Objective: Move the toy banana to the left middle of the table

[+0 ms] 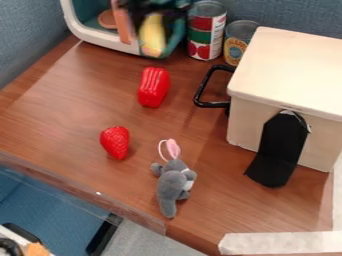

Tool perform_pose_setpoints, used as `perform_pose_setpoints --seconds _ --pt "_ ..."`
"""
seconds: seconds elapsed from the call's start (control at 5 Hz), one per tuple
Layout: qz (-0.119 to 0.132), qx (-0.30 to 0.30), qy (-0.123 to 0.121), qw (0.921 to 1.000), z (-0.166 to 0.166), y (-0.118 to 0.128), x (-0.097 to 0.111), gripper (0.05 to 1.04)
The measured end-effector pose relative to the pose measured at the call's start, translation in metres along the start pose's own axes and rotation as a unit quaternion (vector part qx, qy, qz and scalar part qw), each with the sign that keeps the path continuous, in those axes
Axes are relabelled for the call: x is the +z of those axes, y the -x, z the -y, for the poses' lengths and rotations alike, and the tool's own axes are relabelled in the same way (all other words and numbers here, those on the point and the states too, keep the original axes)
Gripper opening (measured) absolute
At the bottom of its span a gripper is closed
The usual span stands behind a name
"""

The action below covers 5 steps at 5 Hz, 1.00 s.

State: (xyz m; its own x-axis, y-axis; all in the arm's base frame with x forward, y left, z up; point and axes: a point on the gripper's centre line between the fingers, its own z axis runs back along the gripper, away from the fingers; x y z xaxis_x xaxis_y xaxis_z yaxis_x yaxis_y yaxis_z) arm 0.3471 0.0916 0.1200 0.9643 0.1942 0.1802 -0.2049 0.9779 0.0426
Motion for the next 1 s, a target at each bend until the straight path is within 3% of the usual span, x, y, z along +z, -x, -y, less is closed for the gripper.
perform_pose_setpoints --seconds 0.2,0.4,0.6,0.8,1.0 --pt "0.009 0.026 -0.034 0.999 -0.048 0.012 -0.02 0.55" --pt "0.004 0.052 -0.051 0.9973 -0.094 0.017 -0.051 0.55" --pt "-0.03 0.042 -0.029 0.9983 -0.12 0.023 -0.104 0.55" --pt "-0.022 0.018 -0.035 0.999 -0.127 0.015 -0.117 0.543" --pt "-0.015 0.011 -0.035 0.9992 -0.128 0.016 -0.118 0.622"
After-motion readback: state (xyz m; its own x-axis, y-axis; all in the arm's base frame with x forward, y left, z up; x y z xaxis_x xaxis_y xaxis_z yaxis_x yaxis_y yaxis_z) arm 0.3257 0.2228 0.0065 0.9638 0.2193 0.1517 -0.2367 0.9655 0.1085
